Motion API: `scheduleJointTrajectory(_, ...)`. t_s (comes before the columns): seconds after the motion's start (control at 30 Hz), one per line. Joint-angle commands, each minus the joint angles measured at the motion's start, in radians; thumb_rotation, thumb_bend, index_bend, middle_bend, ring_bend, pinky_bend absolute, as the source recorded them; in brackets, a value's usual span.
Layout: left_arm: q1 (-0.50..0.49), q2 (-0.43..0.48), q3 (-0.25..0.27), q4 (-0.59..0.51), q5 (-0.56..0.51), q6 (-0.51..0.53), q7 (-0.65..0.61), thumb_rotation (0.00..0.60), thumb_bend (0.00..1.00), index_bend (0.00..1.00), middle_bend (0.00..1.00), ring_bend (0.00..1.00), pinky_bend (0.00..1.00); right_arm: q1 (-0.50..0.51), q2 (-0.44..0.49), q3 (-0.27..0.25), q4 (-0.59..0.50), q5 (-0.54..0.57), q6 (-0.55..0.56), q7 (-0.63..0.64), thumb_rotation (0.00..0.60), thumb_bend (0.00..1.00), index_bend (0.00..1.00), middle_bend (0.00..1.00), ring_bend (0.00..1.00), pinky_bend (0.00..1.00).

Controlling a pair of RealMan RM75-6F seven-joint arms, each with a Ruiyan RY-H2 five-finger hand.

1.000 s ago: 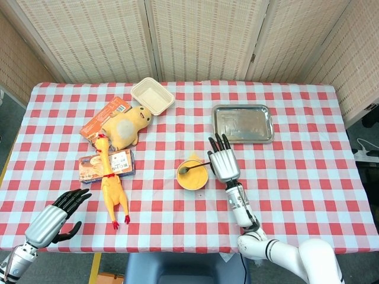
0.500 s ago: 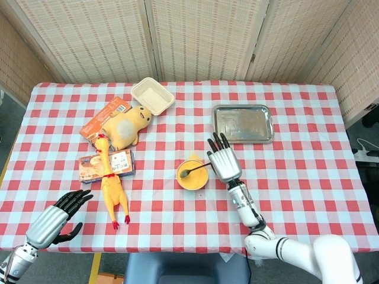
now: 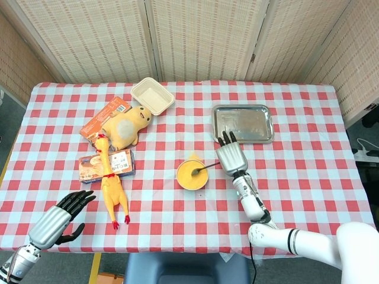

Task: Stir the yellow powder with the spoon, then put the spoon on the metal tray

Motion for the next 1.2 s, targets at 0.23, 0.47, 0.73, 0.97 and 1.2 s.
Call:
scheduleJointTrajectory(0.23,-0.002,0.004,-0.003,0.007,-0.011,0.0,-0.019,0.6,0.51,0.0,0.0,0.0,0.1,0.066,-0.079,0.013,0.095,0.009,0.026,0.043,0.6,0.68,0.78,0.19,0.0,0.09)
scheduleJointTrajectory(0.47,0.007,-0.011,-0.016,0.025,-0.016,0.027,-0.009,0.6,0.51,0.0,0.0,0.0,0.1,0.114,-0.086,-0.021,0.106,0.048,0.033,-0.042,0.6,0.68,0.78,0.19,0.0,0.09)
scheduleJointTrajectory(0.73,0.008,-0.014,-0.015,0.022,-0.011,0.03,0.002,0.6,0.51,0.0,0.0,0.0,0.1,0.155,-0.033,-0.053,0.007,0.184,0.059,-0.193,0.6,0.69,0.8,0.19,0.0,0.08)
scheduleJointTrajectory(0.97,0.009,-0.015,-0.012,0.018,0.0,0.037,0.012,0.6,0.51,0.0,0.0,0.0,0.1,0.171,0.063,-0.075,-0.143,0.309,0.073,-0.247,0.6,0.69,0.81,0.19,0.0,0.05)
scheduleJointTrajectory(1.2,0.01,-0.02,-0.008,0.012,0.006,0.034,0.03,0.6,0.51,0.0,0.0,0.0,0.1,0.161,0.14,-0.088,-0.232,0.297,0.105,-0.172,0.6,0.69,0.82,0.19,0.0,0.04)
